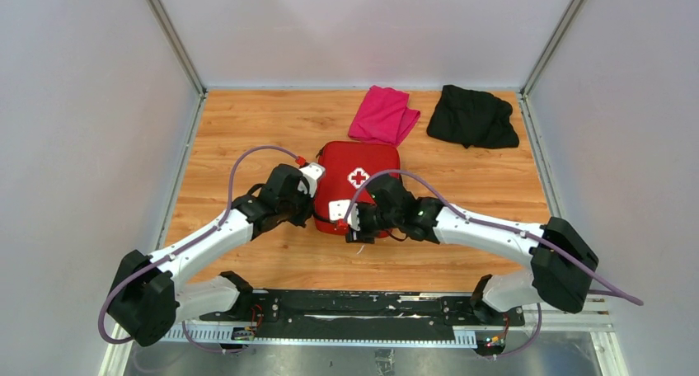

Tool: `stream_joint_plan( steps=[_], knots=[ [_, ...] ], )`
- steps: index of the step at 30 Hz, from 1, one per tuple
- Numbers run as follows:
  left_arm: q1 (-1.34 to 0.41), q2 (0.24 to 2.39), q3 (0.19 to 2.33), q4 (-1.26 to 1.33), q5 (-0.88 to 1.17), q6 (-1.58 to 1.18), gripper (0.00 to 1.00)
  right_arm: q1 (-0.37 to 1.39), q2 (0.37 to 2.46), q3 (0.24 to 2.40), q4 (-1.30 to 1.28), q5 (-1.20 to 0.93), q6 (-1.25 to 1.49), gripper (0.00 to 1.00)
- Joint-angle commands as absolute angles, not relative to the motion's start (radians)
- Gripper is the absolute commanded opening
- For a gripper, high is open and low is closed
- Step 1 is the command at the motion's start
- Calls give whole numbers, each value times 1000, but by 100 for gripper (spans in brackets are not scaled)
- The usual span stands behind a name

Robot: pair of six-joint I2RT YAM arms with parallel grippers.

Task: Organize the medicine kit

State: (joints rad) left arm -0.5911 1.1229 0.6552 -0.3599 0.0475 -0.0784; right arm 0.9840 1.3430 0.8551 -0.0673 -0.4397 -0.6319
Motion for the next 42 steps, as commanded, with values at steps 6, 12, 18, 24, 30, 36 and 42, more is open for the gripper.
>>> stream_joint_plan(
  steps=[6,12,18,24,30,36,42],
  knots=[
    [-586,1119,682,-316,93,-85,0,1009,1424,838,71,-244,-664,46],
    [-586,1109,671,-307,101,-99,0,1011,1463,844,91,-180,-669,38],
    [-587,1110,668,-312,110,-112,0,1020,1495,846,106,-171,-646,30],
    [-587,1088,647,-323,137,-165,0,1020,1530,868,123,-86,-559,20],
    [-586,1029,612,-322,139,-244,0,1019,1536,857,189,-36,-445,13],
    [-590,971,582,-338,147,-322,0,1020,1559,863,223,15,-360,10],
    [-622,968,533,-252,142,-398,0,1025,1573,877,250,-31,-299,9]
  ],
)
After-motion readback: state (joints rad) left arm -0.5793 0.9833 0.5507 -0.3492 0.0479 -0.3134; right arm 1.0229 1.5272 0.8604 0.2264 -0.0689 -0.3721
